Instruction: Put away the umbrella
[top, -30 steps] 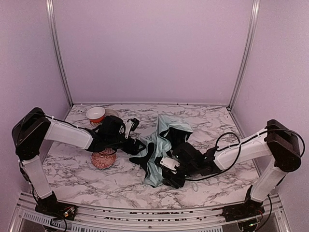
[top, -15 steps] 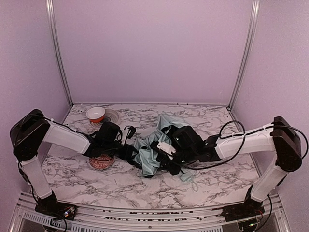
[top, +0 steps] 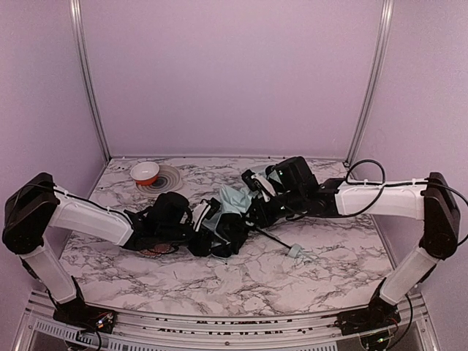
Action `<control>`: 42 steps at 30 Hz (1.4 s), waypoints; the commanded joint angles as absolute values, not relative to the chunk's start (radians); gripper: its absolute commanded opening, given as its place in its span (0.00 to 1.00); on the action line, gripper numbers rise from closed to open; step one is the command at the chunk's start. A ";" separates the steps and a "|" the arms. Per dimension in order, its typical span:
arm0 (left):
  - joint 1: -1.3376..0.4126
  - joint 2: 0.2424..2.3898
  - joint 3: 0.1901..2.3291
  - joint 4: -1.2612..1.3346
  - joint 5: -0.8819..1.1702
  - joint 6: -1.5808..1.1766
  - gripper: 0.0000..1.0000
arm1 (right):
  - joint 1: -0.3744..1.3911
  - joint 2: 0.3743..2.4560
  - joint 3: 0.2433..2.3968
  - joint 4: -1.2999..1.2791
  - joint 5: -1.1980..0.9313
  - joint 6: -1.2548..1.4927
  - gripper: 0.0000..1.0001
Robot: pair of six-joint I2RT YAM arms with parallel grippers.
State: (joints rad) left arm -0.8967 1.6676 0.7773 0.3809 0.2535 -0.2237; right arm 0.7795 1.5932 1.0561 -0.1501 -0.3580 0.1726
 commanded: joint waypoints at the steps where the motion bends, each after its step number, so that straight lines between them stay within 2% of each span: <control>1: -0.926 1.614 0.770 0.420 0.315 -0.207 0.62 | 0.751 1.542 1.060 -0.257 -0.420 0.088 0.00; 3: -0.926 1.548 0.747 0.418 0.389 -0.156 0.75 | 0.710 1.507 1.024 -0.317 -0.570 -0.010 0.00; 6: -0.926 1.409 0.738 0.357 0.452 -0.023 0.86 | 0.658 1.450 1.001 -0.427 -0.664 -0.151 0.00; 12: -0.897 1.284 0.794 0.131 0.372 0.236 0.88 | 0.573 1.403 1.033 -0.565 -0.766 -0.312 0.00; 16: -0.833 1.416 0.884 0.097 0.288 0.268 0.77 | 0.559 1.417 1.041 -0.592 -0.769 -0.348 0.02; 18: -0.814 1.500 0.954 0.043 0.291 0.326 0.75 | 0.556 1.425 1.048 -0.598 -0.759 -0.355 0.02; 22: -0.813 1.585 1.013 -0.010 0.284 0.539 0.85 | 0.552 1.442 1.069 -0.612 -0.759 -0.357 0.01; 26: -0.813 1.587 1.018 -0.028 0.375 0.651 0.92 | 0.552 1.454 1.084 -0.620 -0.737 -0.352 0.01; 30: -0.812 1.615 1.024 -0.088 0.399 0.575 0.92 | 0.552 1.455 1.091 -0.602 -0.698 -0.326 0.01; 33: -0.809 1.610 0.988 -0.038 0.257 0.439 0.92 | 0.553 1.448 1.090 -0.583 -0.683 -0.310 0.01; 35: -0.803 1.631 0.996 -0.001 0.106 0.276 0.87 | 0.552 1.445 1.087 -0.570 -0.674 -0.304 0.01; 37: -0.784 1.668 1.033 -0.031 0.056 0.131 0.82 | 0.553 1.446 1.088 -0.560 -0.668 -0.299 0.01; 39: -0.766 1.704 1.052 -0.055 0.073 0.020 0.84 | 0.552 1.449 1.090 -0.554 -0.665 -0.294 0.01; 42: -0.762 1.775 1.057 -0.067 0.152 -0.002 0.91 | 0.552 1.450 1.088 -0.537 -0.653 -0.279 0.01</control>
